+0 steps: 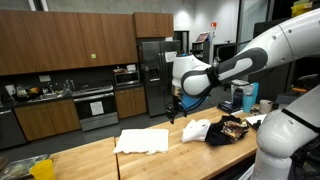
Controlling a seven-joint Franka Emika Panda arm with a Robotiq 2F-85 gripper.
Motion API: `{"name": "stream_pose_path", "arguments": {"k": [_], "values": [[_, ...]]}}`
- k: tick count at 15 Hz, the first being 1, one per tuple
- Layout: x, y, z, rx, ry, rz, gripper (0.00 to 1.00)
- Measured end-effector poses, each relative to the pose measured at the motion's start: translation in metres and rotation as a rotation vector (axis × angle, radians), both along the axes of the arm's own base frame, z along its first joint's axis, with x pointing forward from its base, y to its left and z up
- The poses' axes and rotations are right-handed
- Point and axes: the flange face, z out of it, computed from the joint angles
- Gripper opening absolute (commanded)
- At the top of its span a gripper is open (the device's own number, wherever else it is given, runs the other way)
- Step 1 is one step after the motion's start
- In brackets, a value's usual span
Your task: Pick up to unfold the tote bag
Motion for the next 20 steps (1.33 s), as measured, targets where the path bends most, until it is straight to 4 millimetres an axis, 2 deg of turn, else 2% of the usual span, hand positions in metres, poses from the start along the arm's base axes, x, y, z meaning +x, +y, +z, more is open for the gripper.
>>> {"name": "stream_pose_path", "arguments": {"k": [8,11,13,16,18,20], "values": [[0.000,0.000,0.000,-0.001,0.000,0.001,1.00],[0.006,-0.004,-0.001,0.055,0.044,0.079,1.00],[0.029,-0.022,0.004,0.117,0.067,0.140,1.00],[0.078,-0.082,0.008,0.223,0.148,0.190,1.00],[0.106,-0.118,0.003,0.296,0.223,0.214,1.00],[0.126,-0.132,-0.007,0.356,0.303,0.243,1.00]]}}
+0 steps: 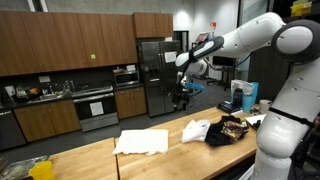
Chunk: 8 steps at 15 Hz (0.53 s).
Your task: Pick up to unfold the tote bag
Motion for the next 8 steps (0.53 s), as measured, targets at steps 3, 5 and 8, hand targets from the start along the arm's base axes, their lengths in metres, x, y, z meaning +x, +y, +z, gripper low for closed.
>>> {"name": "stream_pose_path", "arguments": {"k": [3,5,8], "values": [[0.021,0.019,-0.026,-0.008,0.065,0.077,1.00],[0.034,0.046,-0.049,-0.087,0.093,0.152,1.00],[0.059,0.096,-0.081,-0.265,0.062,0.172,1.00]]}}
